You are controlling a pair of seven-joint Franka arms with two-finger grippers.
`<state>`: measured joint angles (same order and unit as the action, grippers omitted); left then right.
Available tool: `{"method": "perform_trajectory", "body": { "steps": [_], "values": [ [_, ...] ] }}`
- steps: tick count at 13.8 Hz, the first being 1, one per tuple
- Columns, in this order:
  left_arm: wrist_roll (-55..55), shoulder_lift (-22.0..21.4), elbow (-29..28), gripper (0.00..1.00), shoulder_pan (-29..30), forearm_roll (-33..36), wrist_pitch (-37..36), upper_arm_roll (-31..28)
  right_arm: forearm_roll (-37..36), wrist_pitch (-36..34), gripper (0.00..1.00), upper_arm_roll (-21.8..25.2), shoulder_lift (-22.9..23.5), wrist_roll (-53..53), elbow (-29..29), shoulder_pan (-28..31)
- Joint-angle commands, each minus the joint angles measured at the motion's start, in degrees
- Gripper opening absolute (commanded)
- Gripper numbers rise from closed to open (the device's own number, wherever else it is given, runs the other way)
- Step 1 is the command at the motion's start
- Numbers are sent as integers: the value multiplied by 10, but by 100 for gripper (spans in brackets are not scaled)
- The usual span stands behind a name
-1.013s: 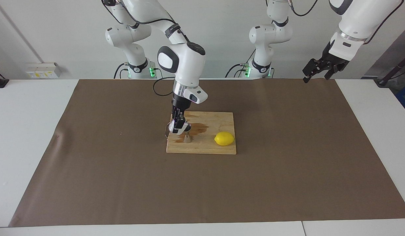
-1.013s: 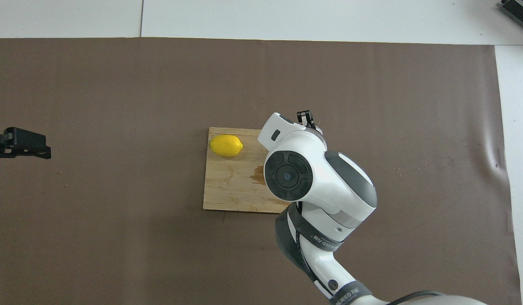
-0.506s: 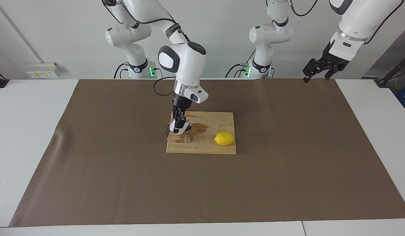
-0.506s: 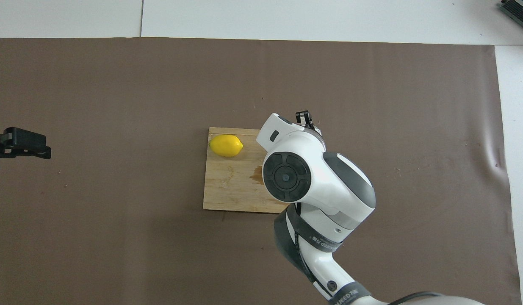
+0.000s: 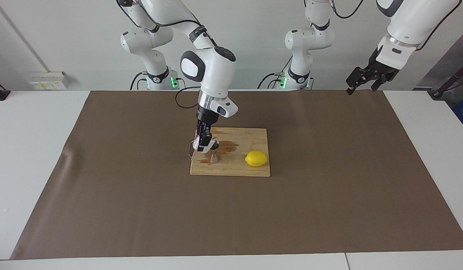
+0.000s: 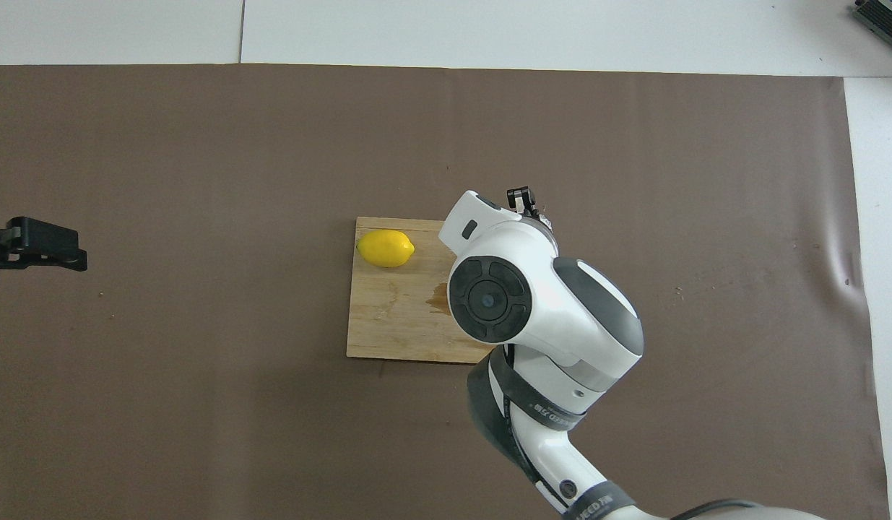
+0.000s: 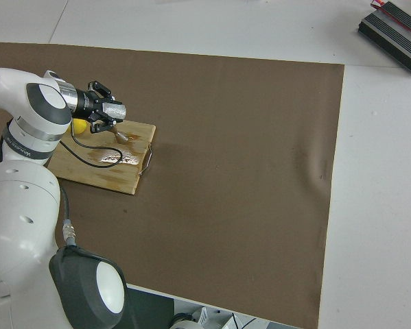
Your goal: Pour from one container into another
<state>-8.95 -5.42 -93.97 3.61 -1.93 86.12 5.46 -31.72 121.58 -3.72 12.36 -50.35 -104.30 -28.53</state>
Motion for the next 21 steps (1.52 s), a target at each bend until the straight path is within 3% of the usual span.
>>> {"method": "perform_trajectory", "body": {
  "steps": [1, 9, 21],
  "values": [
    [2, -2, 6, 100, 4, 6, -11, 3, -24, -13, 0, -1, -5, 6, 5, -2],
    [2, -2, 6, 100, 4, 6, -11, 3, -110, -12, 0, -1, -9, 16, -13, -26],
    [2, -3, 6, 100, 4, 6, -11, 3, -130, -13, 0, -1, -15, 19, -20, -22]
  ]
}}
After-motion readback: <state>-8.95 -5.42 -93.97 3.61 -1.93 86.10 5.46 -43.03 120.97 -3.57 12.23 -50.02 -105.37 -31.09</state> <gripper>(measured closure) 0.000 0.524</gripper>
